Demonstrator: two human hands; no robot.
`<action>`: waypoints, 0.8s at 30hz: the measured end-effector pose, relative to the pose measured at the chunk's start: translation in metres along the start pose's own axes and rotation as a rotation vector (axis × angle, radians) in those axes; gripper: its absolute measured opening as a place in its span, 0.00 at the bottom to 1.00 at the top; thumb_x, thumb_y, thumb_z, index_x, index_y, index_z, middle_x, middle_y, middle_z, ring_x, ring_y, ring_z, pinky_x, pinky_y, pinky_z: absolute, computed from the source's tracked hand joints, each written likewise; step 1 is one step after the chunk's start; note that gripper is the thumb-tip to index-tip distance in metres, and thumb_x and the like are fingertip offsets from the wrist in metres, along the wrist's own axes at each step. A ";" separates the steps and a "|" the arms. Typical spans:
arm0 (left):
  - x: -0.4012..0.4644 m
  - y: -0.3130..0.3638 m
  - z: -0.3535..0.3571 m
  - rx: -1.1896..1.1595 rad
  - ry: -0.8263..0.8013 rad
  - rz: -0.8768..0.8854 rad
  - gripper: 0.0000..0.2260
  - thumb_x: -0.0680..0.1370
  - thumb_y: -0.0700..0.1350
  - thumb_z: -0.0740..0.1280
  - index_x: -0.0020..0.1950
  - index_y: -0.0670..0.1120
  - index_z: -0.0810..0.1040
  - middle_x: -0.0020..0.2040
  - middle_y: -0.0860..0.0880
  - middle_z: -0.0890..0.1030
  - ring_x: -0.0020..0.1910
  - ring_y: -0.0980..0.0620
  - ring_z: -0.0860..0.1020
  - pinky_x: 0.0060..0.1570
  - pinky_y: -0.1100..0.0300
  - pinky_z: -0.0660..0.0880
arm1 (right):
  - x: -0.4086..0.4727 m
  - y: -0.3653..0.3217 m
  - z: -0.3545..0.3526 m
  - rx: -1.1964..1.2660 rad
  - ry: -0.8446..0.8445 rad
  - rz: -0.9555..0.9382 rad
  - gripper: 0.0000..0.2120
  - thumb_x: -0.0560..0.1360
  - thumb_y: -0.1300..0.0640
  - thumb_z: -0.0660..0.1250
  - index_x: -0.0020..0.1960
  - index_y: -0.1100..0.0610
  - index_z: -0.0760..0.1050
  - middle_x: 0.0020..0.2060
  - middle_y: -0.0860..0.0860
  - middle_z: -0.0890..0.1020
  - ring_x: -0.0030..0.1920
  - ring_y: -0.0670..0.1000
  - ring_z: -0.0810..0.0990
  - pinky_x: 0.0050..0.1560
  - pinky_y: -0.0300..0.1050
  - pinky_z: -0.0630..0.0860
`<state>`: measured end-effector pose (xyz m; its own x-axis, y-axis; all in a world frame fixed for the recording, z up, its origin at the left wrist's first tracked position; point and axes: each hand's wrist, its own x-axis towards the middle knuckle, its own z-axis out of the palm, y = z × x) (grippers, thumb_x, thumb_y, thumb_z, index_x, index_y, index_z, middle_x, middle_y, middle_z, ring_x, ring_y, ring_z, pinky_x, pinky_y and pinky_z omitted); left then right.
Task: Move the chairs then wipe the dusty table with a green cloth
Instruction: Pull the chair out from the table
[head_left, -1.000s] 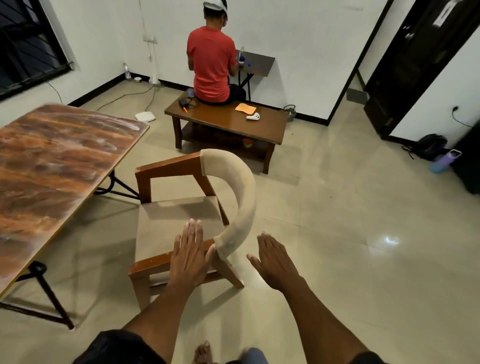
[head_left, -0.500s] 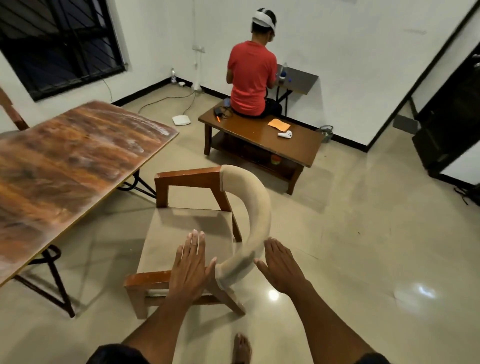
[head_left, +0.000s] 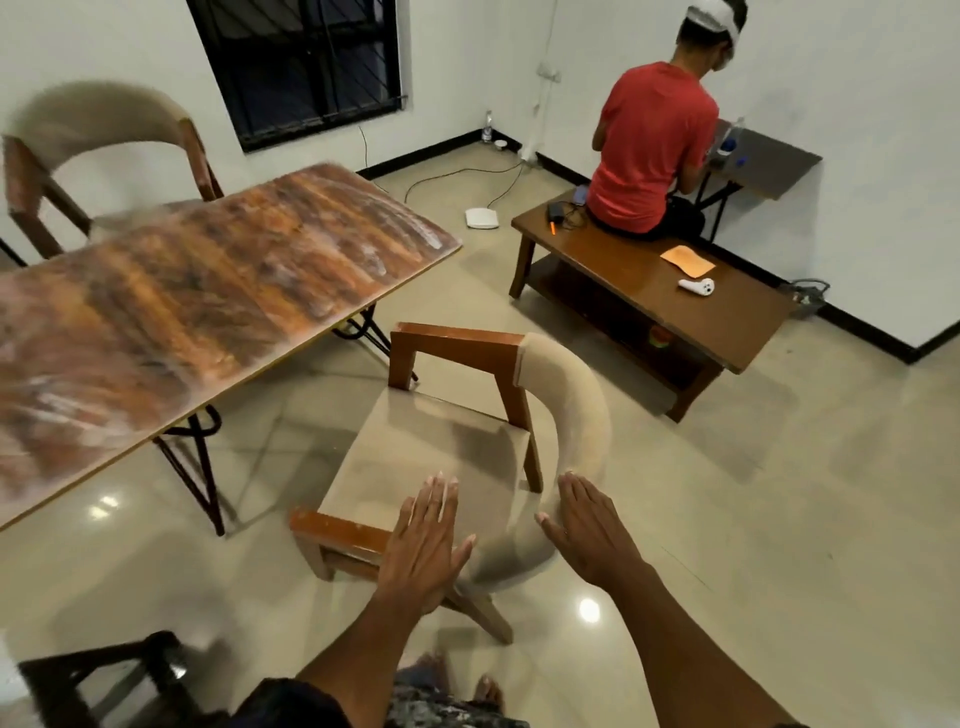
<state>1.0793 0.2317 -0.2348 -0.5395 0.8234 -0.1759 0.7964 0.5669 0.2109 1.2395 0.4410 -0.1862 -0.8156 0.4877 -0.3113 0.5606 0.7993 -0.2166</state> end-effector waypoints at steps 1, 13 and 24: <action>0.006 0.000 -0.003 0.015 0.046 0.020 0.42 0.75 0.69 0.22 0.83 0.45 0.33 0.83 0.45 0.33 0.84 0.44 0.38 0.78 0.48 0.34 | 0.005 0.000 -0.003 0.008 -0.002 0.008 0.46 0.79 0.31 0.36 0.85 0.62 0.53 0.84 0.58 0.59 0.84 0.57 0.57 0.83 0.52 0.57; 0.076 0.017 0.000 -0.056 0.042 0.104 0.36 0.86 0.66 0.40 0.87 0.46 0.43 0.86 0.43 0.53 0.84 0.44 0.58 0.85 0.49 0.46 | 0.047 0.041 -0.040 -0.010 -0.072 0.047 0.49 0.77 0.27 0.36 0.86 0.59 0.49 0.85 0.57 0.54 0.86 0.56 0.51 0.85 0.54 0.52; 0.109 0.022 0.023 -0.225 0.039 -0.115 0.36 0.86 0.65 0.46 0.87 0.44 0.45 0.80 0.44 0.71 0.77 0.46 0.73 0.79 0.52 0.45 | 0.144 0.061 -0.070 -0.179 -0.200 -0.229 0.43 0.82 0.29 0.45 0.85 0.57 0.51 0.86 0.56 0.52 0.86 0.57 0.49 0.83 0.53 0.50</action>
<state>1.0437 0.3336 -0.2714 -0.6367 0.7510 -0.1753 0.6503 0.6450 0.4014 1.1466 0.5841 -0.1797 -0.8628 0.2247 -0.4528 0.3184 0.9373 -0.1416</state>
